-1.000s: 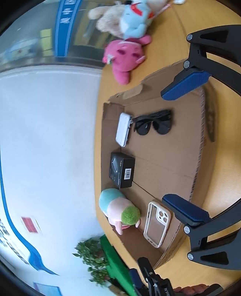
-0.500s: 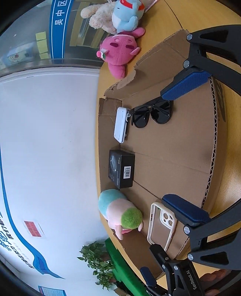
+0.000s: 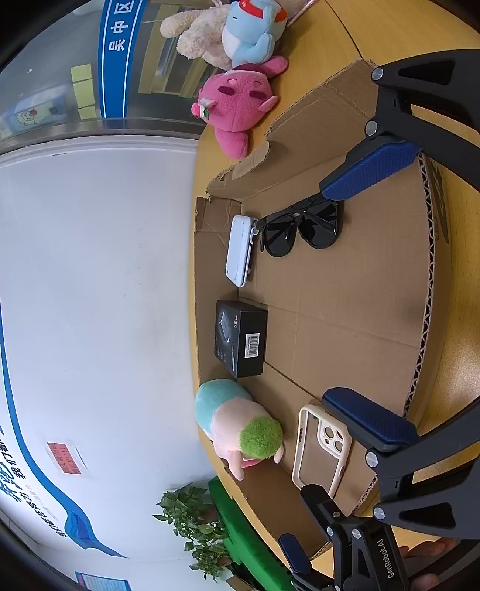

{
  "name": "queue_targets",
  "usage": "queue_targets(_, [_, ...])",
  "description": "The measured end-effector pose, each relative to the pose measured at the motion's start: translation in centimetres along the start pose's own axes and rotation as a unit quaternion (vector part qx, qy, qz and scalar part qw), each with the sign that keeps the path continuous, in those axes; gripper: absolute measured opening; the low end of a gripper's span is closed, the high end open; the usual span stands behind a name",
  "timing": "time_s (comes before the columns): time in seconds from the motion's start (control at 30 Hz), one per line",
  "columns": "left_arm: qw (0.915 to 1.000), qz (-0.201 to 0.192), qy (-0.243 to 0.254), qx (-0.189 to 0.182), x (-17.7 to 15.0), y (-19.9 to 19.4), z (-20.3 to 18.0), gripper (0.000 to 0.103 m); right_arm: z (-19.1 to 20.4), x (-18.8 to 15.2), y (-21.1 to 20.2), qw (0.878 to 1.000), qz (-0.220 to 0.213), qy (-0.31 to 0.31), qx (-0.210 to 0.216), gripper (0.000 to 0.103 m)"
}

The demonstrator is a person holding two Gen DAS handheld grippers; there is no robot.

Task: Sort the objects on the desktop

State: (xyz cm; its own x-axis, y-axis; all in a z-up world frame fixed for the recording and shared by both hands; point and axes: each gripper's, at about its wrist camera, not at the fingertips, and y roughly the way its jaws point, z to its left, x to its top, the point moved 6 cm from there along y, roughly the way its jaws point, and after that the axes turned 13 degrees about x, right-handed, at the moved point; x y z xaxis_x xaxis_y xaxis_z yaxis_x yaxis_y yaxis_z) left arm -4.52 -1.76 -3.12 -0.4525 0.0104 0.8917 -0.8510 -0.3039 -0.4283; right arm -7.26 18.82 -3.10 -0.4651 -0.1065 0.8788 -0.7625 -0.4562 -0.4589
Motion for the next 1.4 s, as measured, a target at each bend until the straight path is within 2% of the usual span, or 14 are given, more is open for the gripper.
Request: queue_targets(1.4, [1.0,0.001,-0.004,0.002,0.05,0.12,0.11,0.103,0.14,-0.02,-0.13,1.0,0.001,-0.002,0.003,0.103])
